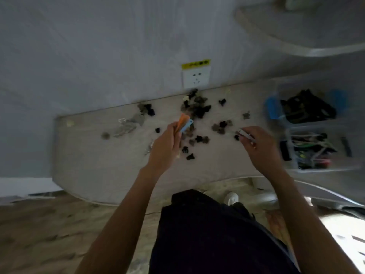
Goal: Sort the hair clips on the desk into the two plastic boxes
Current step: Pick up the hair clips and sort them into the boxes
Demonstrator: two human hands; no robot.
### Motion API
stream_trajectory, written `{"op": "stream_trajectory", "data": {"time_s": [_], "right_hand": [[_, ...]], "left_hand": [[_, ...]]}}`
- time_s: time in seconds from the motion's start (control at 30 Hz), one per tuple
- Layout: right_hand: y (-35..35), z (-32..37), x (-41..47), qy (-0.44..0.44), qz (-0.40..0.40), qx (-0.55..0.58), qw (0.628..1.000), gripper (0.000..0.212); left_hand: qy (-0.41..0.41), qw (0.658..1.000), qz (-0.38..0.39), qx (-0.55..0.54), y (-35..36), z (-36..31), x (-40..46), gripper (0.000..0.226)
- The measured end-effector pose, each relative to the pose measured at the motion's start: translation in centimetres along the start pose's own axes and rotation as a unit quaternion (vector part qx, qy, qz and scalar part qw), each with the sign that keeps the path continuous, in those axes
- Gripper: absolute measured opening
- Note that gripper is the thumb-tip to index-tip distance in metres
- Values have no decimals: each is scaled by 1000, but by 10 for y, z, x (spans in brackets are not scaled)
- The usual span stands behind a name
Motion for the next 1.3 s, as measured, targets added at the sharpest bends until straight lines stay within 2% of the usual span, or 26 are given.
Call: {"op": "stream_trajectory", "data": {"time_s": [0.2, 0.37, 0.43, 0.6, 0.77, 0.83, 0.93, 1.0, 1.07, 1.13, 1.2, 1.3], "right_hand": [[-100, -113, -39, 81, -67, -81, 991, 25], [-119, -165, -35, 58, 15, -130, 990, 26], [-123, -175, -39, 59, 14, -134, 989, 33], [-142, -189, -72, 43, -99, -183, 977, 28], [-139, -204, -85, 84, -80, -168, 979, 52], [-138, -203, -87, 75, -94, -178, 977, 50], [-135, -192, -87, 55, -105, -172, 978, 37], [-128, -174, -83, 21, -107, -133, 985, 32], [-119, -149, -78, -38, -115, -93, 988, 29], [-97, -119, -70, -90, -100, -53, 989, 27], [-67, -94, -62, -107, -45, -18, 993, 31], [-15, -81, -46, -69, 79, 15, 994, 45]], "left_hand": [[132, 988, 79, 32, 95, -104, 11, 35], [218, 968, 112, 49, 156, -186, 15, 34], [223, 967, 106, 60, 171, -211, 20, 33], [213, 960, 113, 144, 218, -252, 47, 38], [207, 949, 160, 176, 256, -260, 63, 48], [213, 951, 158, 161, 257, -254, 58, 52], [228, 960, 109, 123, 238, -238, 45, 43], [254, 961, 29, 107, 214, -224, 30, 31], [238, 964, -65, 99, 186, -203, 13, 23], [163, 971, -140, 103, 157, -166, -3, 20], [85, 970, -192, 123, 131, -118, -19, 23], [-33, 966, -196, 162, 109, -45, -41, 49]]}}
Point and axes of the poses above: each hand's wrist, its own x-axis towards the middle knuckle, its own y-axis out of the palm, z = x × y, the point moved 4 cm from there along x, towards the middle knuckle, and after that the axes turned 6 degrees about z, right-handed, at the moved point
